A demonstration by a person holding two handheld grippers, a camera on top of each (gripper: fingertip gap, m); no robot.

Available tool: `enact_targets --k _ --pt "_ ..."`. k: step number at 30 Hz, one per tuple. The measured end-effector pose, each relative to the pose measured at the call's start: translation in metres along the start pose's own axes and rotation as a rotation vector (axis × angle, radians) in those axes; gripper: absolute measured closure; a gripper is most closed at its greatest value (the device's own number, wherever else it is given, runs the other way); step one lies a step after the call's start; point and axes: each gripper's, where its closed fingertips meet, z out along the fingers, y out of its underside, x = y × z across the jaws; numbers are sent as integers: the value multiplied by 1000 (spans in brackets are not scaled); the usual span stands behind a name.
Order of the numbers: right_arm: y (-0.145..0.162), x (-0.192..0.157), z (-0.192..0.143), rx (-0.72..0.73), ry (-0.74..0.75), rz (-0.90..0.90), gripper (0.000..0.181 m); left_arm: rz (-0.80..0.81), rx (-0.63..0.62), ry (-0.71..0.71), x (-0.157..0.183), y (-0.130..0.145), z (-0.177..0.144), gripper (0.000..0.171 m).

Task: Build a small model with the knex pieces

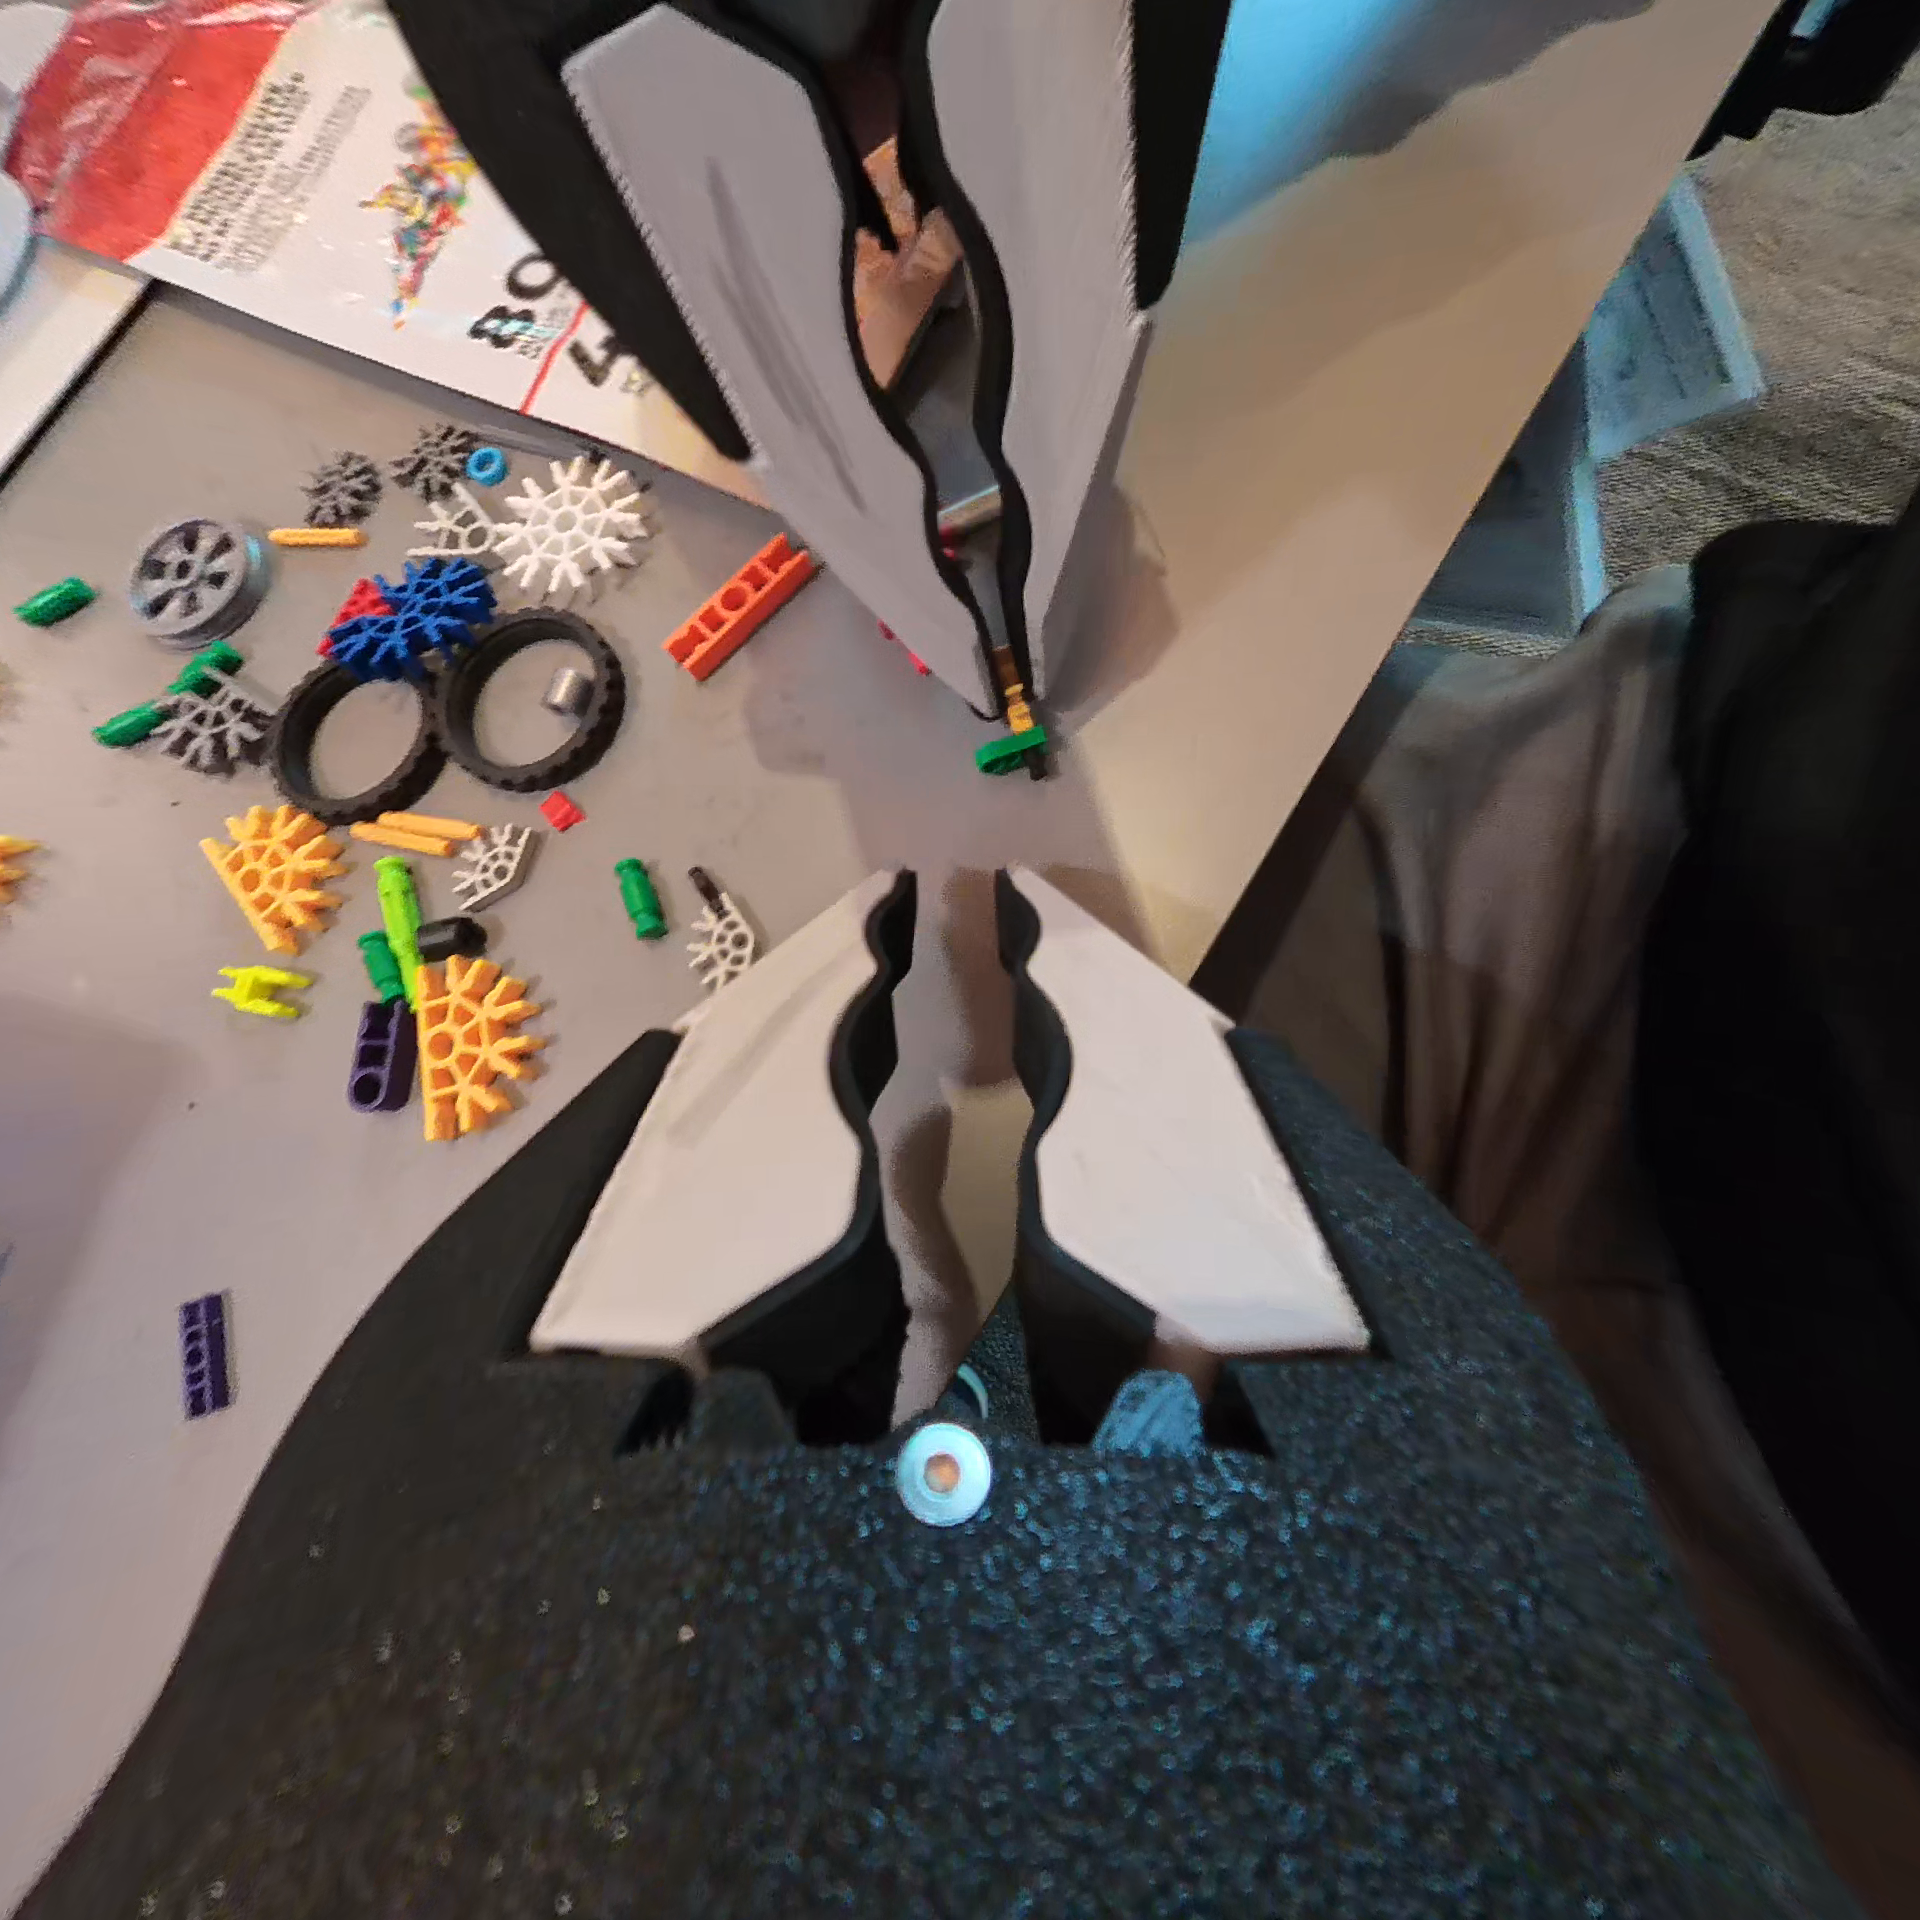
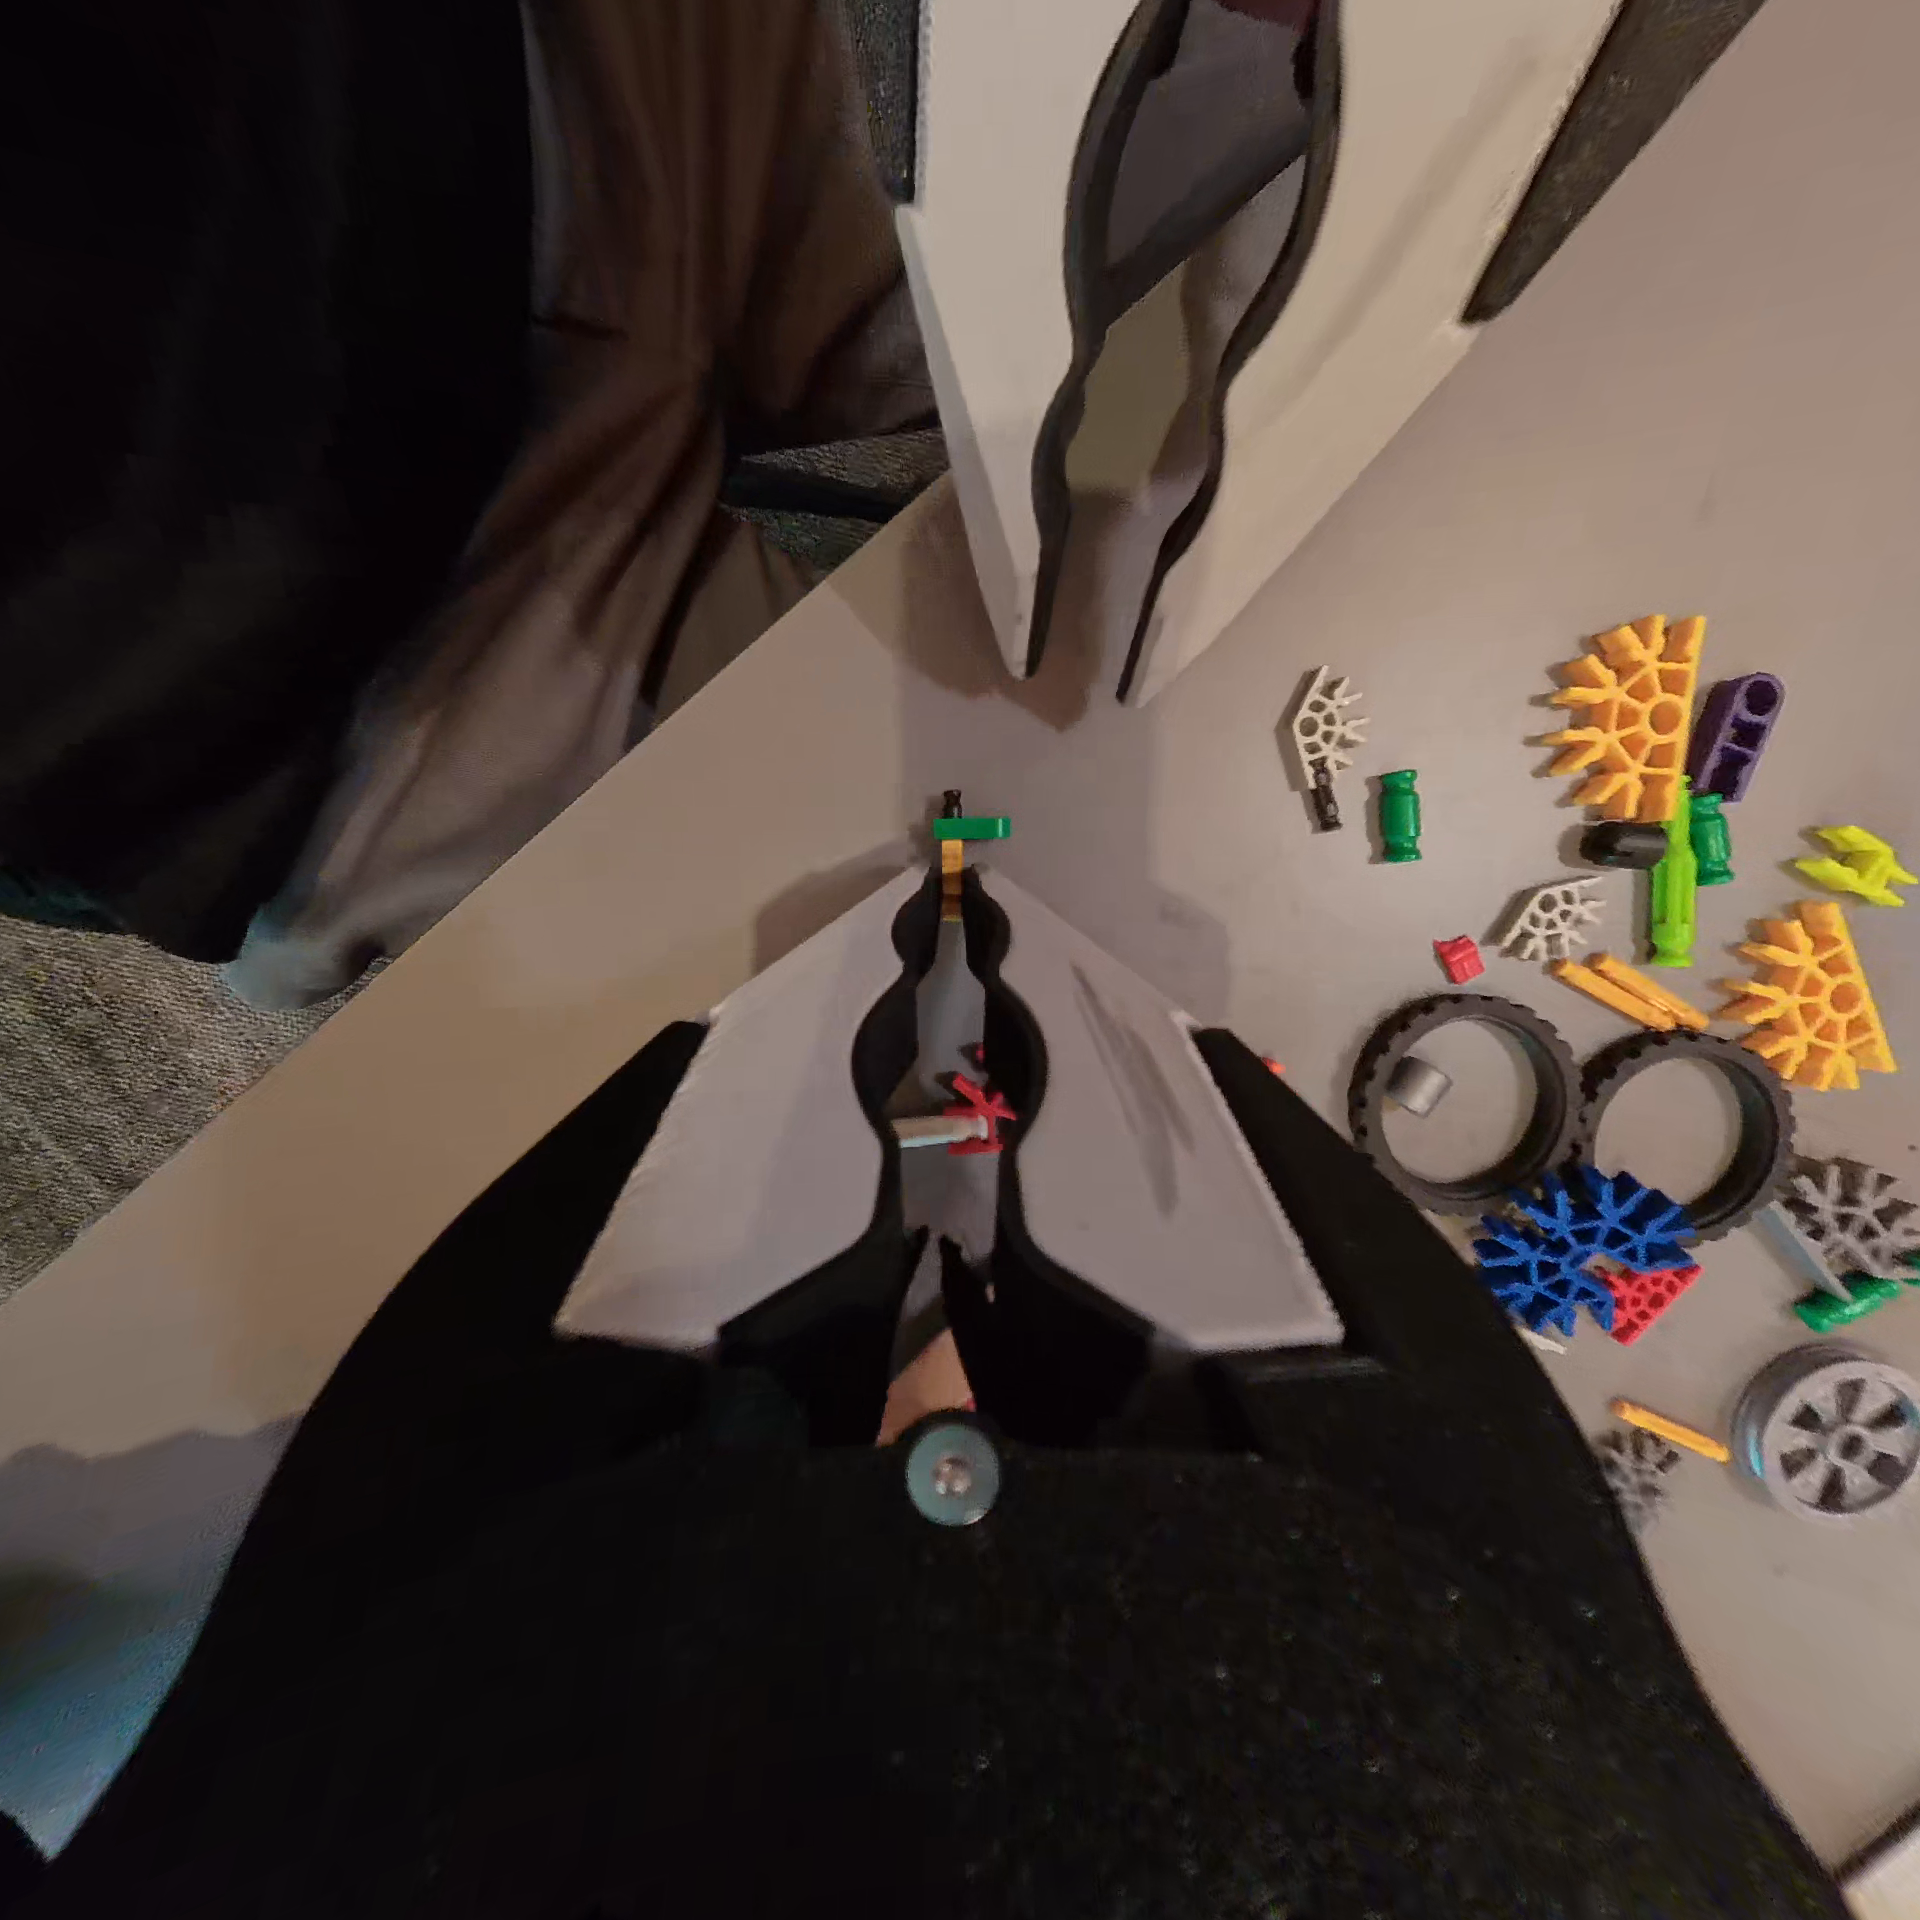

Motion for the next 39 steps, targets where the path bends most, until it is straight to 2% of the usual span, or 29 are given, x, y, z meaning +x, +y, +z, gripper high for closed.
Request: enact_targets --k 3,8,12,15,22,25,28,34,37,39 --pt "0 16 -5 -23 109 -12 179 9 21 -62 -10 4 -8 158" --pt "0 54 -16 -188 477 -124 179 -2 76 -118 -20 8 -20 157" --pt "-4 60 -10 -277 690 -197 179 28 83 -134 -21 14 -16 156" --pt "4 60 -7 -372 763 -224 179 21 98 -139 -22 17 -13 156" --pt "7 53 -3 -430 828 -238 178 44 122 -152 -24 12 -13 153" --pt "7 49 -3 -421 813 -214 177 56 112 -160 -25 9 -8 153" --pt "9 47 -8 -426 823 -202 170 79 92 -181 -27 4 -3 153" --pt "8 30 -6 -323 732 -108 169 116 76 -174 -28 -8 6 152" --pt "14 28 -13 -316 722 -61 164 125 47 -177 -31 -7 11 152" --pt "11 27 -19 -245 717 13 164 117 30 -191 -34 -5 12 152"
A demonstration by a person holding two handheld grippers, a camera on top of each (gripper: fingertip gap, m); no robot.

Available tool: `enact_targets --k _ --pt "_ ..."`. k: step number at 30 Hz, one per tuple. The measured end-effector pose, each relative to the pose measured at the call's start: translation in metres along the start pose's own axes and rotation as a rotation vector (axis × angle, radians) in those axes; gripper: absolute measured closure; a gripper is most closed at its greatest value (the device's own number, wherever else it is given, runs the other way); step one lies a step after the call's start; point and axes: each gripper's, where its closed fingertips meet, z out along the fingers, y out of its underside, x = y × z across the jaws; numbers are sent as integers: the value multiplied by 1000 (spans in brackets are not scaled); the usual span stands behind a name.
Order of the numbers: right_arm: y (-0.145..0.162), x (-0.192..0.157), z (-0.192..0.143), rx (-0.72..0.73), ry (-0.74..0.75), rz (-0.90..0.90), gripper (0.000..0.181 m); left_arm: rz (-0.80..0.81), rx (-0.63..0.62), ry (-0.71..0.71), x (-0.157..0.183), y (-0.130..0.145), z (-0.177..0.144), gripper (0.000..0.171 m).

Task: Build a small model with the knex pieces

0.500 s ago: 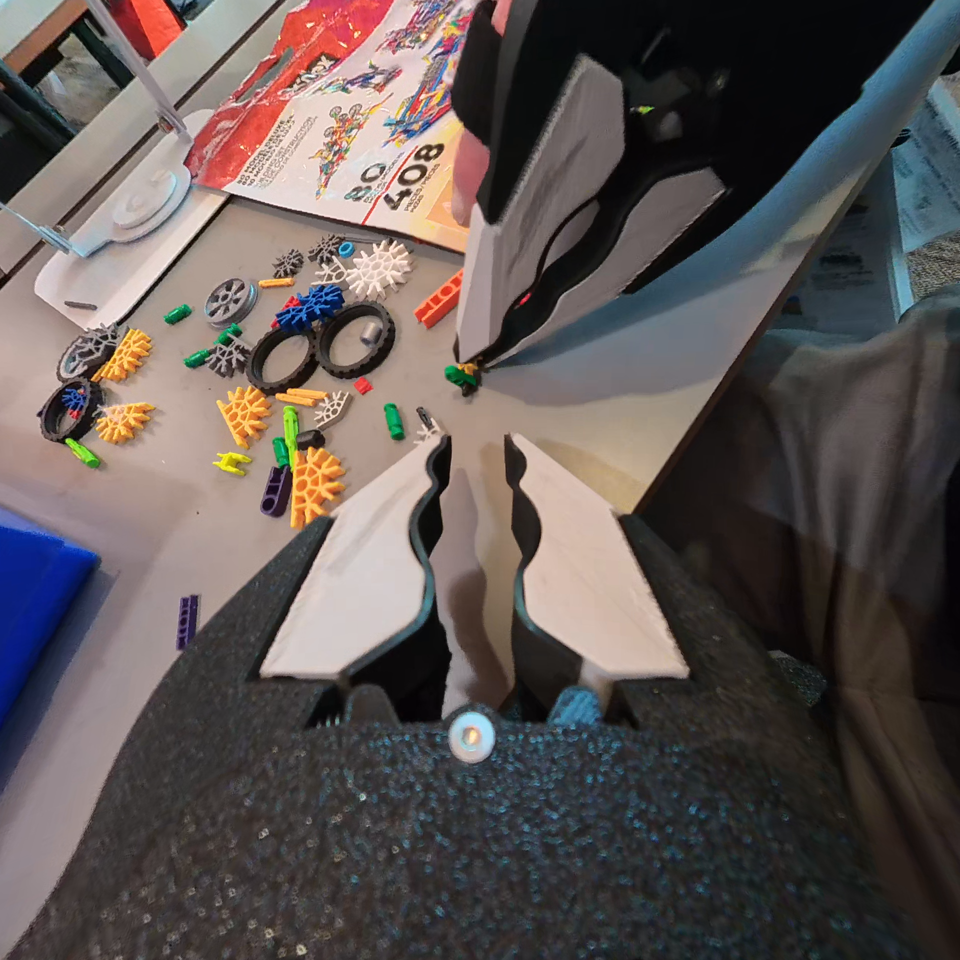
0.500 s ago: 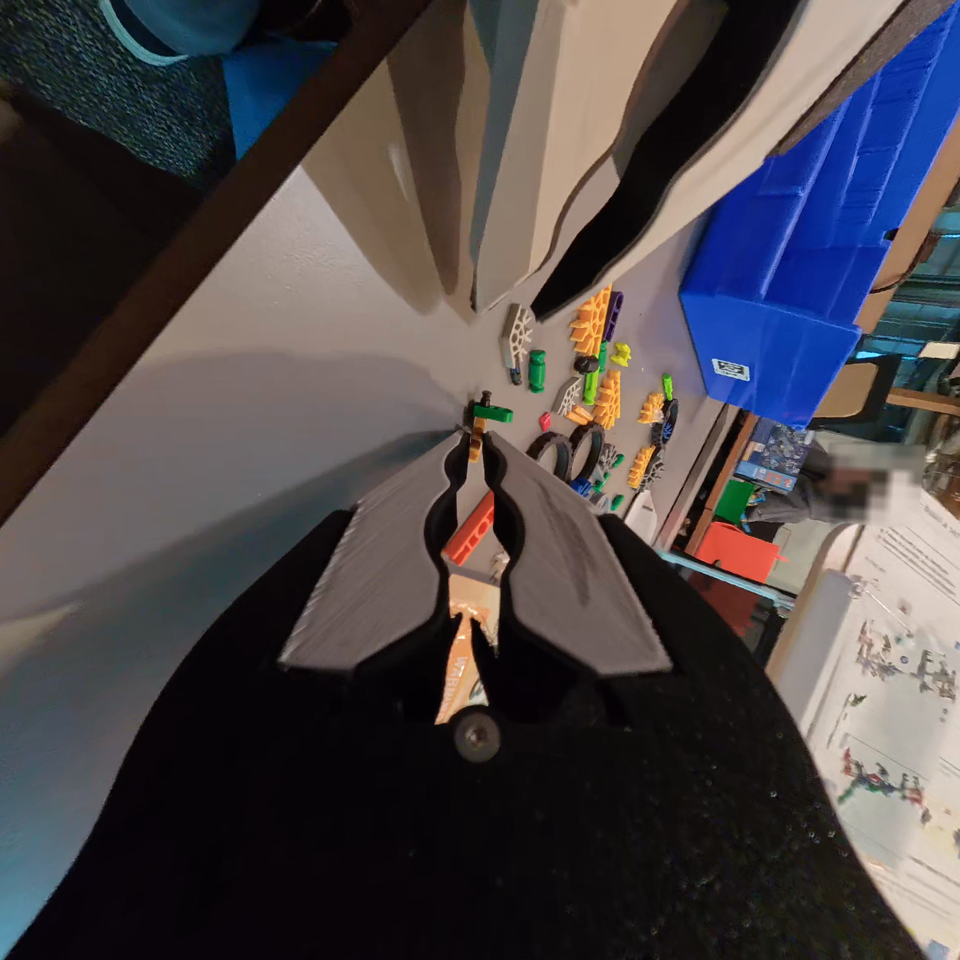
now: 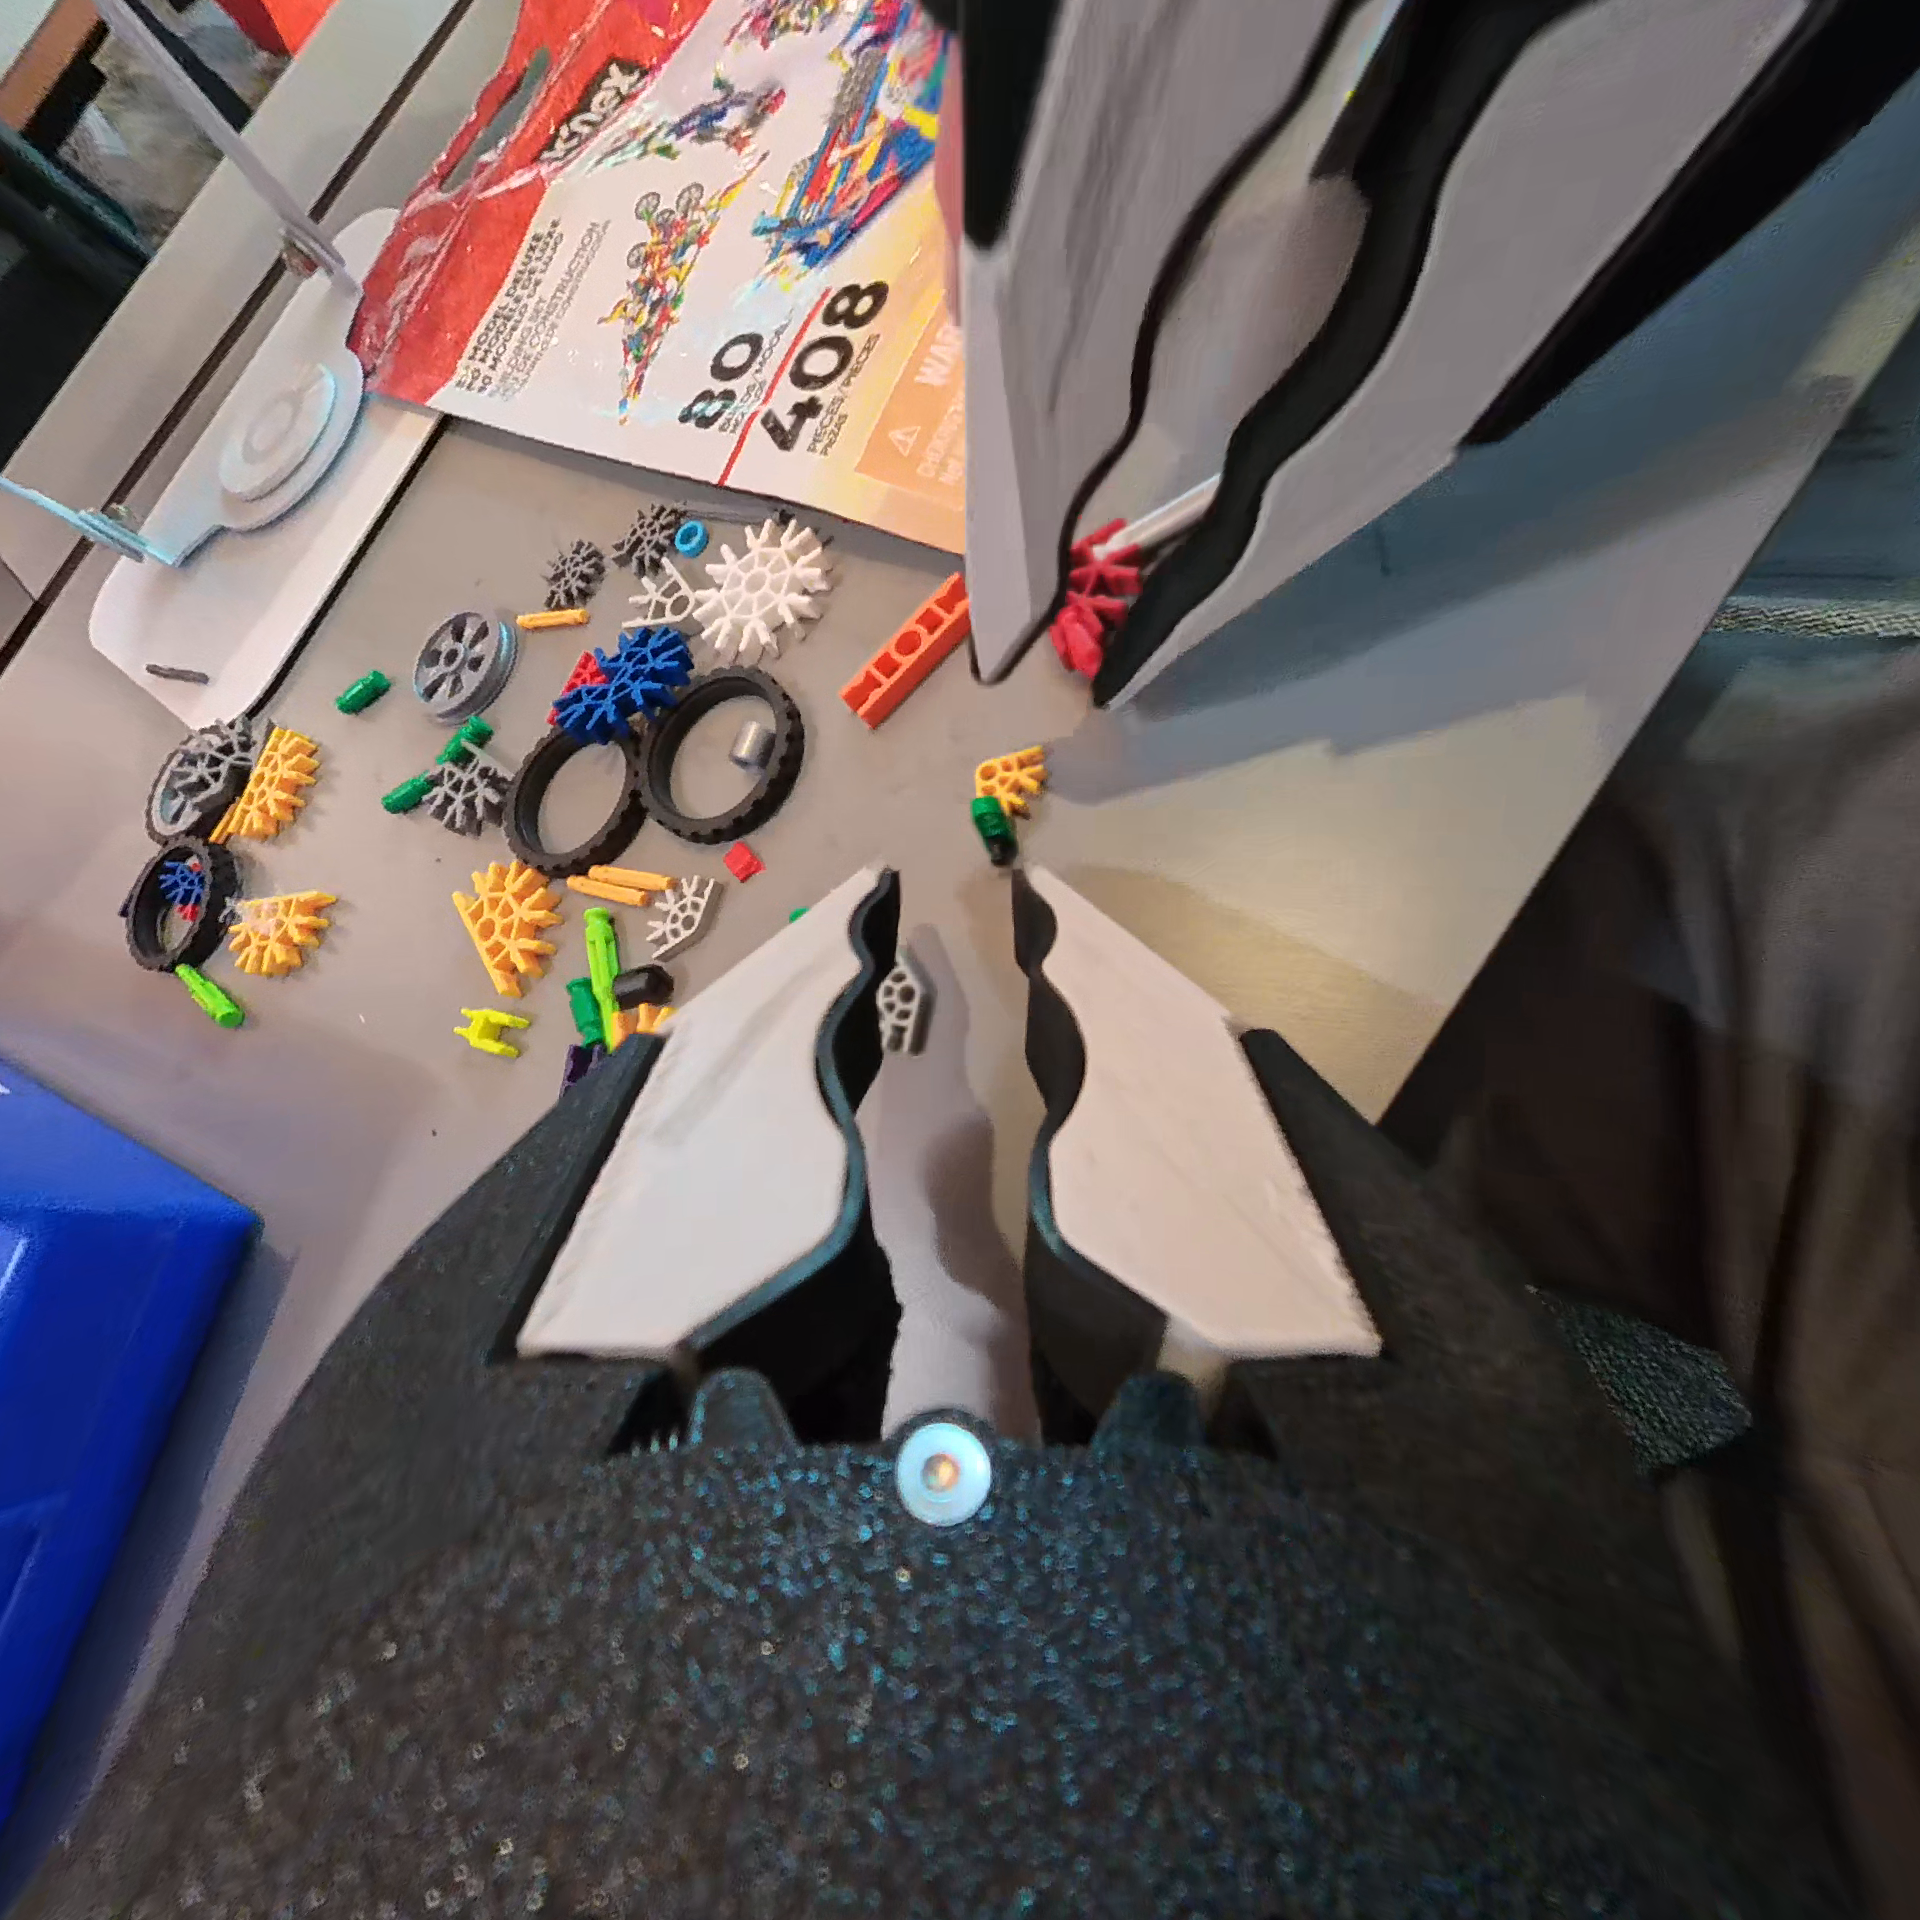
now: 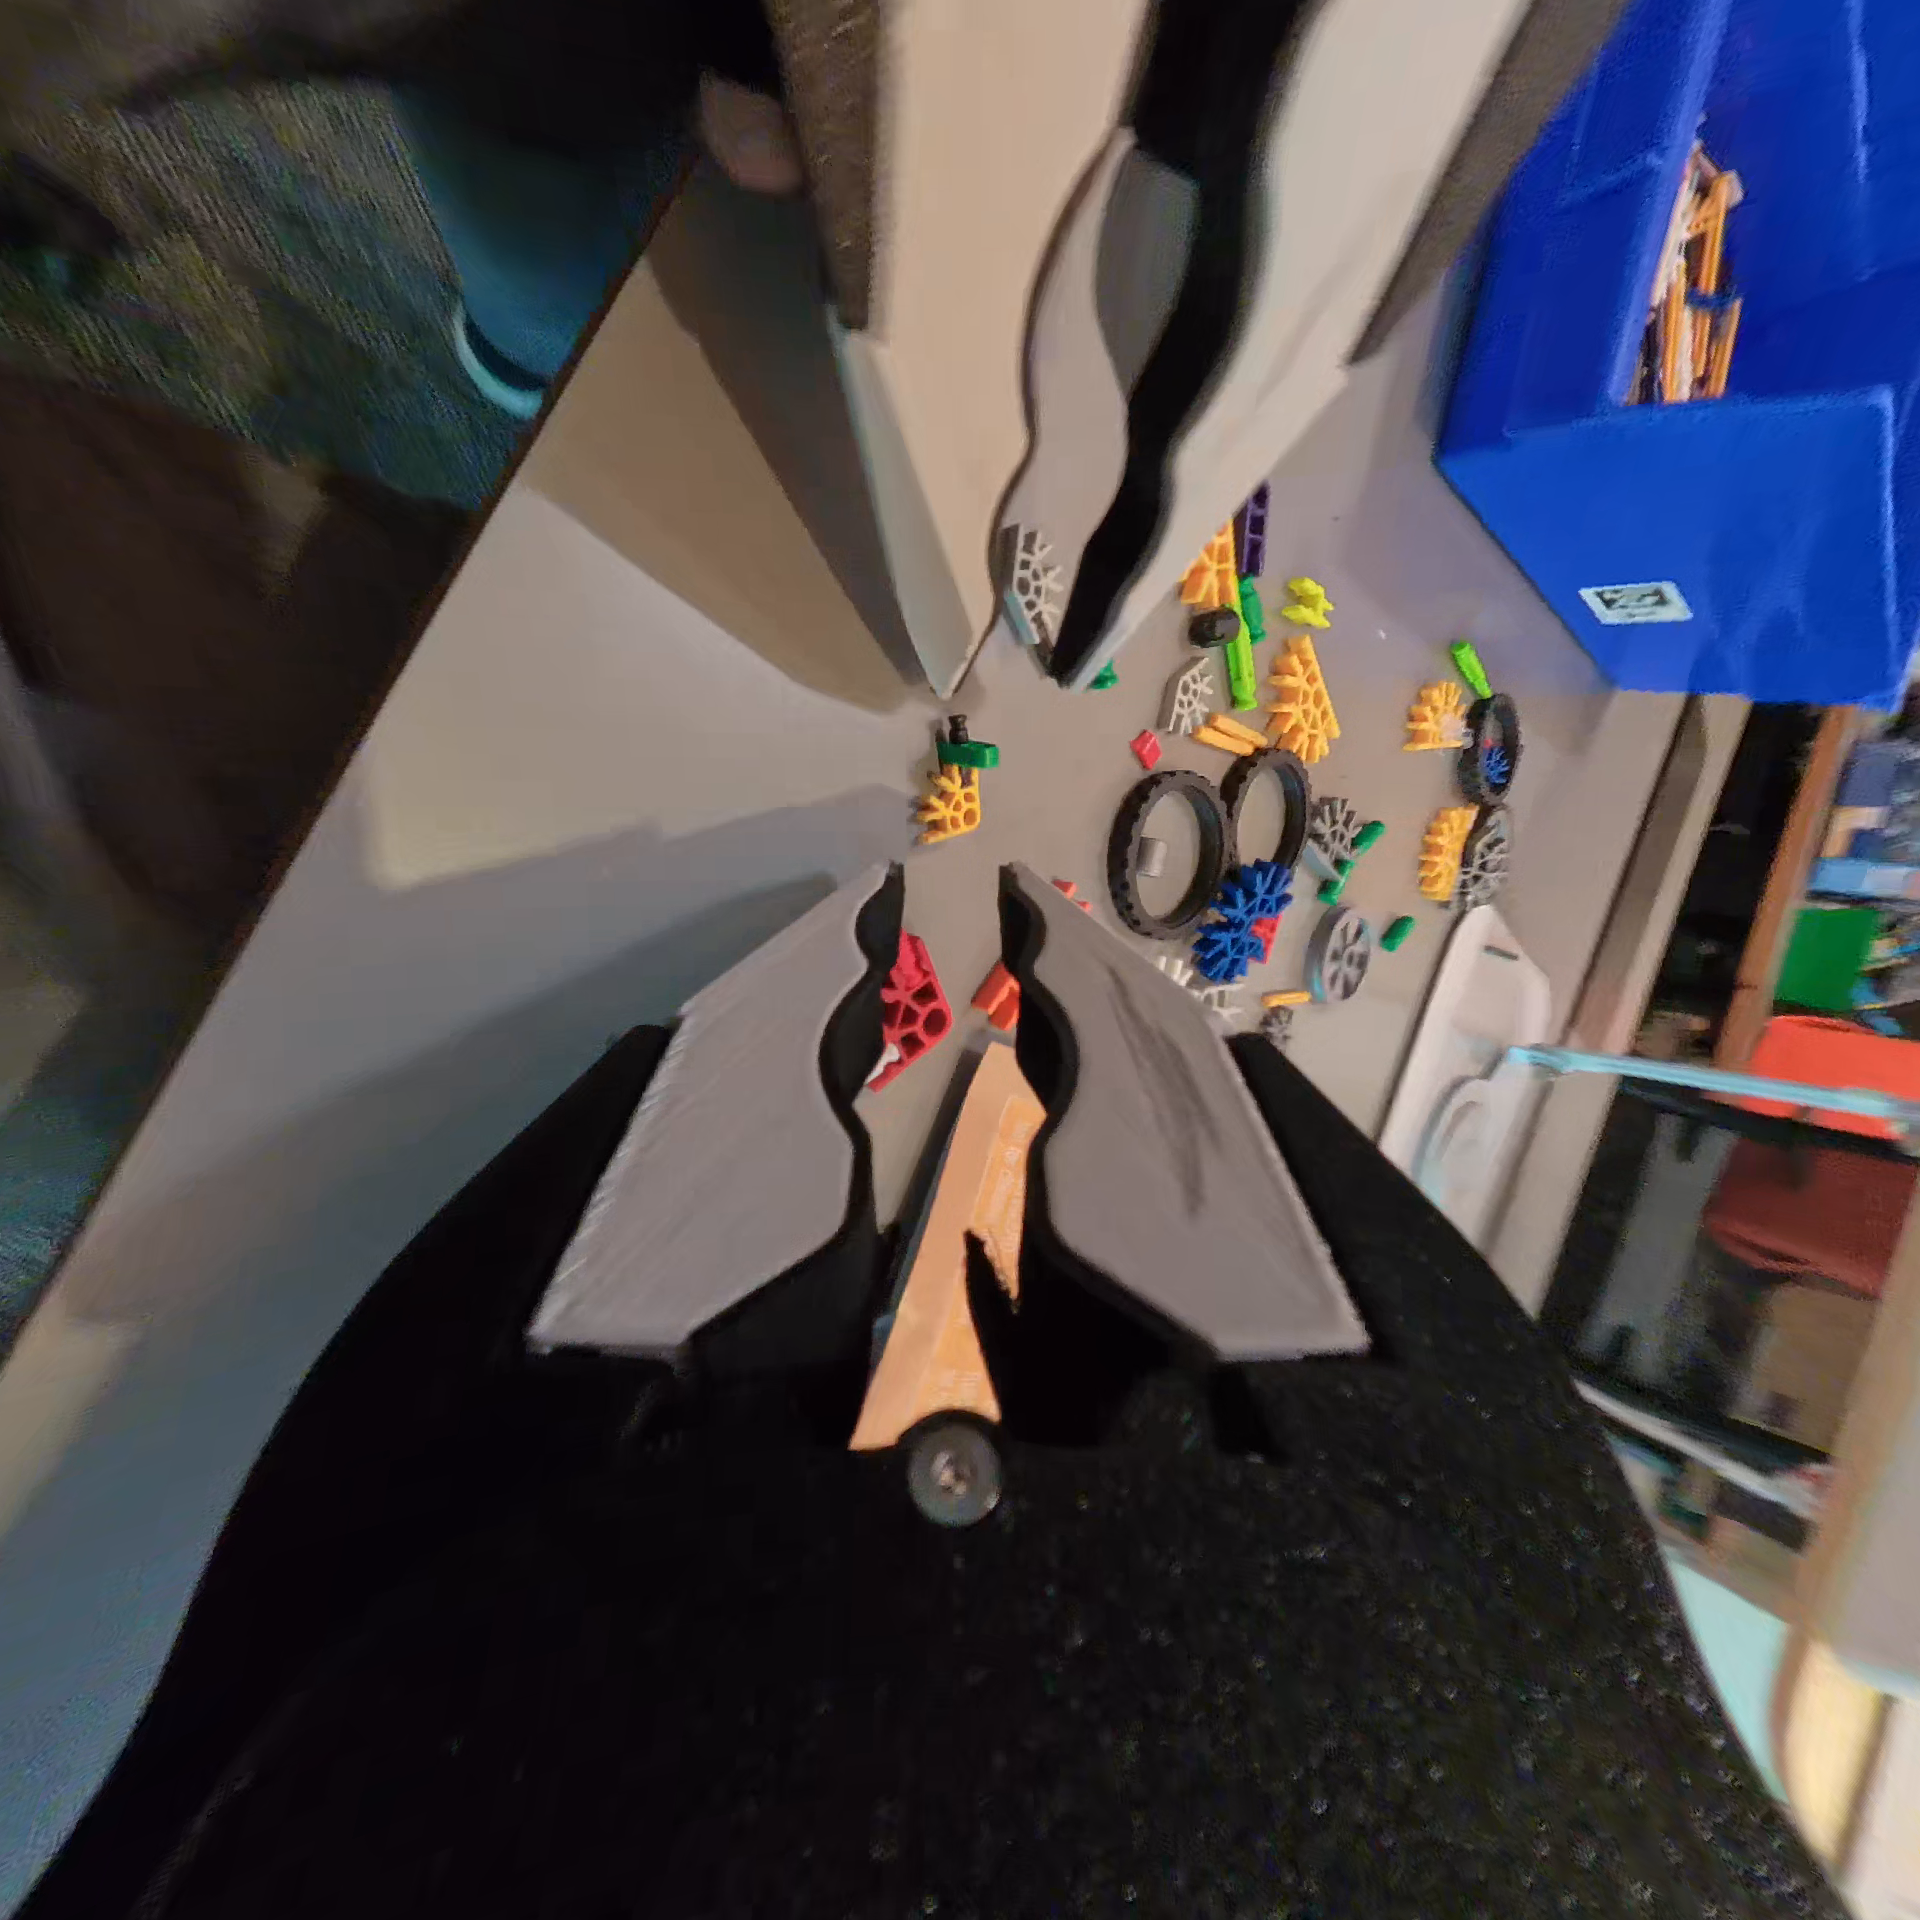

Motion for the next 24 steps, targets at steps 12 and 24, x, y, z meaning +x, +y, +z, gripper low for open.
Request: enact_targets --k 12,24 --pt "14 21 -19 242 -22 442 165 -114 -43 -18 -26 22 -16 153" --pt "21 28 -12 313 -26 530 165 -141 -86 95 -16 23 -10 155"
